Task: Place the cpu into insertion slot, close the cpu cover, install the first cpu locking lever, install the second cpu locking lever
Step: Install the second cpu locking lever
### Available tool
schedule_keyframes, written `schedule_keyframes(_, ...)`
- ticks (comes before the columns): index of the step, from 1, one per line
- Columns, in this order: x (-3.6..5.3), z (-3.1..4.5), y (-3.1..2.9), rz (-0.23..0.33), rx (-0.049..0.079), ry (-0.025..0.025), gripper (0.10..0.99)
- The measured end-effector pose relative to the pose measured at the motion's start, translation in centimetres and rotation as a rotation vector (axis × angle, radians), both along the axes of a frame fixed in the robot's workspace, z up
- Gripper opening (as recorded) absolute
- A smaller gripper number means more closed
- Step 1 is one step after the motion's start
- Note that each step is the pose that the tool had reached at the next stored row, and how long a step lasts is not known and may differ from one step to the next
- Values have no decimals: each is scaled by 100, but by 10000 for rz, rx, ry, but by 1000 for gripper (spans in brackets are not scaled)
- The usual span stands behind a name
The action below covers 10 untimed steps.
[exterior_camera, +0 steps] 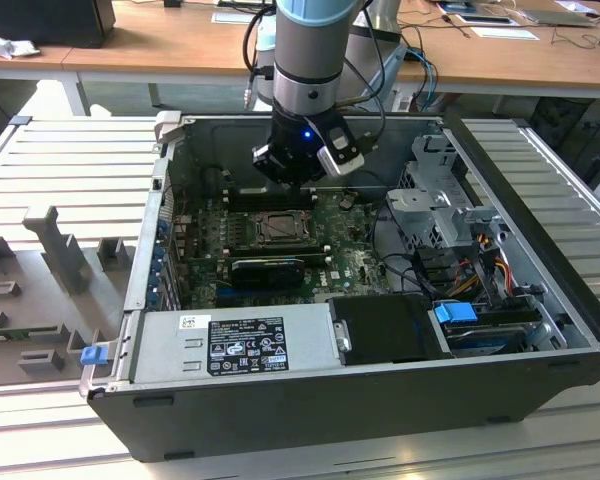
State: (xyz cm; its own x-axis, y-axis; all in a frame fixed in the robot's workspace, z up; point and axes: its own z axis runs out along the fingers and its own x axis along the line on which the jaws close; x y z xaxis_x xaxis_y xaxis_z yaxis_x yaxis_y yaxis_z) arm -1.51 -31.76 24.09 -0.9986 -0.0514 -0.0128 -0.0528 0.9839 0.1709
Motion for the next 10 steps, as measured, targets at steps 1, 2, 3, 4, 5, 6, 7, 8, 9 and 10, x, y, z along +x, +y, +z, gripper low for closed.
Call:
schedule_keyframes(1, 0, 1, -4, 1, -2, 2, 106)
schedule_keyframes(2, 1, 1, -13, 1, -3, 1, 106)
schedule_keyframes(3, 0, 1, -25, -1, -3, 1, 106)
schedule_keyframes(4, 0, 1, -42, -1, -2, 1, 106)
schedule_keyframes(5, 0, 0, -53, -1, -2, 1, 106)
schedule_keyframes(6, 0, 0, -77, -1, -2, 1, 106)
schedule_keyframes(7, 0, -1, -96, -1, -2, 1, 106)
schedule_keyframes(8, 0, -2, -109, -1, -2, 1, 106)
schedule_keyframes(9, 0, -3, -114, -3, -1, 0, 106)
schedule_keyframes(10, 0, -2, -119, -2, -2, 1, 106)
